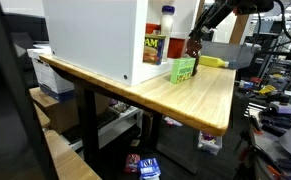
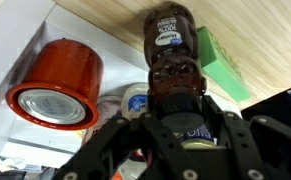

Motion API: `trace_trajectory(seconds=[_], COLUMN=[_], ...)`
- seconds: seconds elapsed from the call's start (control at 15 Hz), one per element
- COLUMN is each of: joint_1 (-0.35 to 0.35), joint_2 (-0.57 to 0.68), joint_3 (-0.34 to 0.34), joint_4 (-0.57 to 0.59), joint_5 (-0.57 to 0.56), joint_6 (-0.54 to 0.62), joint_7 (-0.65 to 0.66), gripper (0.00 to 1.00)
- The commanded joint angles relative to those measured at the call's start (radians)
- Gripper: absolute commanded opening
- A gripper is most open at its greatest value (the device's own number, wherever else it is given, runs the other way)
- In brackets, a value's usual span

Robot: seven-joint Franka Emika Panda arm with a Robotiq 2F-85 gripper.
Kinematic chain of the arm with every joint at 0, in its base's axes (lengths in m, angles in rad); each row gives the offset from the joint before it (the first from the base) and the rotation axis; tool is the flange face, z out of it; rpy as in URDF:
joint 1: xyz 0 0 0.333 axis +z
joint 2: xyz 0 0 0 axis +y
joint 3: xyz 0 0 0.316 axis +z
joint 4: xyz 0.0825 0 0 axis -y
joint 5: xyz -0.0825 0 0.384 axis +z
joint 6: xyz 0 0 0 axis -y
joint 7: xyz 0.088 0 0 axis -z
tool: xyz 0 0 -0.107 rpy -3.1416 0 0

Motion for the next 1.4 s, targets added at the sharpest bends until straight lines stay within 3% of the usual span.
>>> trace_trajectory(seconds=[0.0, 0.2, 0.93, 1.33], joint_1=[0.001, -0.017, -0.089, -0.121], joint_2=[0.026, 0.027, 0.038, 0.043], joint_3=[0.002, 0.017, 0.134, 0.193], joint_4=[0.016, 0.018, 0.075, 0.082], joint_5=[0.001, -0.006, 0.014, 0.005], joint_6=[0.030, 0.031, 0.039, 0.108], joint_7=[-0.011, 0.014, 0.294, 0.402], gripper=[0.20, 0.20, 0.20, 0.20])
